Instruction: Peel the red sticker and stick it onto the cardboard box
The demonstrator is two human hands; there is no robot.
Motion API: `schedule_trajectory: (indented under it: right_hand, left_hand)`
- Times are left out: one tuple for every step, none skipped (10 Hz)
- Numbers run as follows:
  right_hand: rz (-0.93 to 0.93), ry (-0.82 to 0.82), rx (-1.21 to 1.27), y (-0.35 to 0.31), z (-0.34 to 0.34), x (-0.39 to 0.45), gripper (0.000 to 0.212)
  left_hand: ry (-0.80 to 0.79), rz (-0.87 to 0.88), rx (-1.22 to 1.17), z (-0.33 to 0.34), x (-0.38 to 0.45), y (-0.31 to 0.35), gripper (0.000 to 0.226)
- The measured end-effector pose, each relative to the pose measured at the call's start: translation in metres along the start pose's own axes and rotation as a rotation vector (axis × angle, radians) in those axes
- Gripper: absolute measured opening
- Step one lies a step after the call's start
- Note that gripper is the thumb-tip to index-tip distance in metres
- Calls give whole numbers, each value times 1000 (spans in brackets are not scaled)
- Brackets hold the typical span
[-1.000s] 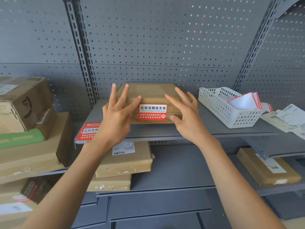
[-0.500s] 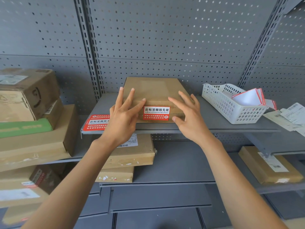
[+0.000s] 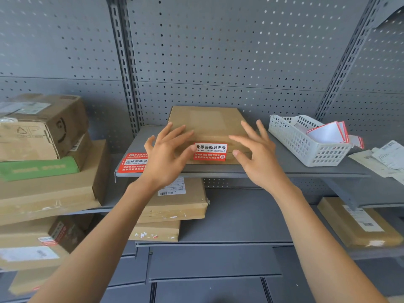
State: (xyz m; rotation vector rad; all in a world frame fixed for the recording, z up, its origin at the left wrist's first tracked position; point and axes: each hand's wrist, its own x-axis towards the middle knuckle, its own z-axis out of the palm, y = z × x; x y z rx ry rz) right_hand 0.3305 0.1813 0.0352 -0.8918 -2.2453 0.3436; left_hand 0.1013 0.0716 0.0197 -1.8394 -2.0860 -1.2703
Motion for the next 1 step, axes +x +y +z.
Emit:
schedule_trajectory:
  right_hand:
    - [-32,123,91,-8,-27,-5,18]
  left_hand:
    - [138,-17,-27,-4,6,12,34]
